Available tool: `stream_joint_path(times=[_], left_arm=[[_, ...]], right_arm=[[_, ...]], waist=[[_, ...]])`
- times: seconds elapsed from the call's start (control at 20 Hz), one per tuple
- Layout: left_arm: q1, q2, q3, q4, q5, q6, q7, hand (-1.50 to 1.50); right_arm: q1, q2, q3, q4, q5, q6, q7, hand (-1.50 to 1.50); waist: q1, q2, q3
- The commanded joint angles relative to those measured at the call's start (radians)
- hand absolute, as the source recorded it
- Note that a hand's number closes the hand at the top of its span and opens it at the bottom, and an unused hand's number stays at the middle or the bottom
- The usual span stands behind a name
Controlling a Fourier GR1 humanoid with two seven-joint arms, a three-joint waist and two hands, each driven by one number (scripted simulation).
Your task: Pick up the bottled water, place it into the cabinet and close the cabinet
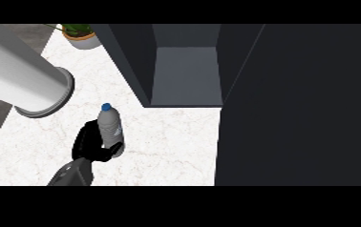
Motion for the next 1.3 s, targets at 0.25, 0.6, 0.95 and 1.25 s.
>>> stream_joint_path(times=[0.25,0.6,0.95,1.25], left_arm=[[0.101,-0.006,0.009,-0.19,0.119,-0.127,0.11,1.5],[0.22,-0.083,-0.052,-0.519,0.189,-0.024,0.3,1.5],[0.228,-0.146,-0.234,-0.772,0.26,0.165,0.429,1.5],[0.208,-0.147,-0.357,-0.976,0.283,0.364,0.525,1.5]], right_arm=[[-0.032,0.033,0.037,0.037,0.031,-0.038,-0.002,-1.5],[0.026,-0.003,0.056,0.003,0.035,-0.012,-0.031,-1.5],[-0.056,-0.01,0.02,-0.008,-0.041,-0.025,0.064,-1.5],[-0.069,0.027,0.078,0.089,0.037,-0.039,-0.029,-1.5]], waist=[[0.013,-0.005,0.002],[0.01,-0.006,0.002],[0.008,-0.004,0.002],[0.005,-0.004,0.002]])
